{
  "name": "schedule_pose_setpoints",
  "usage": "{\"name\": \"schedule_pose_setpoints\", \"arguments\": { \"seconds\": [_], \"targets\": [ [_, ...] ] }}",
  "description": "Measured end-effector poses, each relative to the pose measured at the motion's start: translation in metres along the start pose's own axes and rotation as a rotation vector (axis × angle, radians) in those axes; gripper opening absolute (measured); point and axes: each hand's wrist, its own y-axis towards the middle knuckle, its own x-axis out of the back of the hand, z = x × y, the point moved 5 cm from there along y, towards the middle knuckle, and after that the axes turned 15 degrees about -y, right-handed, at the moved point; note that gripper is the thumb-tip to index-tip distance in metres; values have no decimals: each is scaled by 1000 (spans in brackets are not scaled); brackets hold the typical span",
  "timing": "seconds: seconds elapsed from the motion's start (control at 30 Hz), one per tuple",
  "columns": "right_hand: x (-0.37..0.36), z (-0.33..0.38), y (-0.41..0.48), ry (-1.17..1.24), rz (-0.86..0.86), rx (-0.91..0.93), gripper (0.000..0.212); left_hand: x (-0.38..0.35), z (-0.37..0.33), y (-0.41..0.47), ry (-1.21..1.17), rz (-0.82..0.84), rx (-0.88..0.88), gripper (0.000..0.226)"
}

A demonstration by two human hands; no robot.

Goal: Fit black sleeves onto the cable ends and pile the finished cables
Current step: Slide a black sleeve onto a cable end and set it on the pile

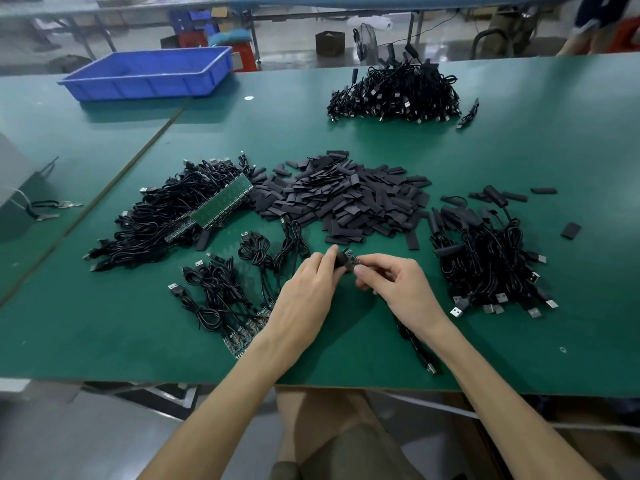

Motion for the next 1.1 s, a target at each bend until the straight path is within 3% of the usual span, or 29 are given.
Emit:
{"name": "schedule_pose_setpoints", "arguments": {
  "seconds": [0.17, 0.53, 0.8, 1.1],
  "targets": [
    [2, -2, -1, -6, -5, 15, 17, -1, 4, -4, 0, 33, -18, 40],
    [10, -2, -4, 202, -53, -15, 7, 0, 7, -7, -23, 51, 35, 43],
    [10, 0, -5, 191, -59, -14, 8, 2, 1, -6, -2, 83, 34, 31],
    [10, 2, -4, 190, -60, -19, 8, 3, 2, -6, -10, 85, 72, 33]
  ]
}}
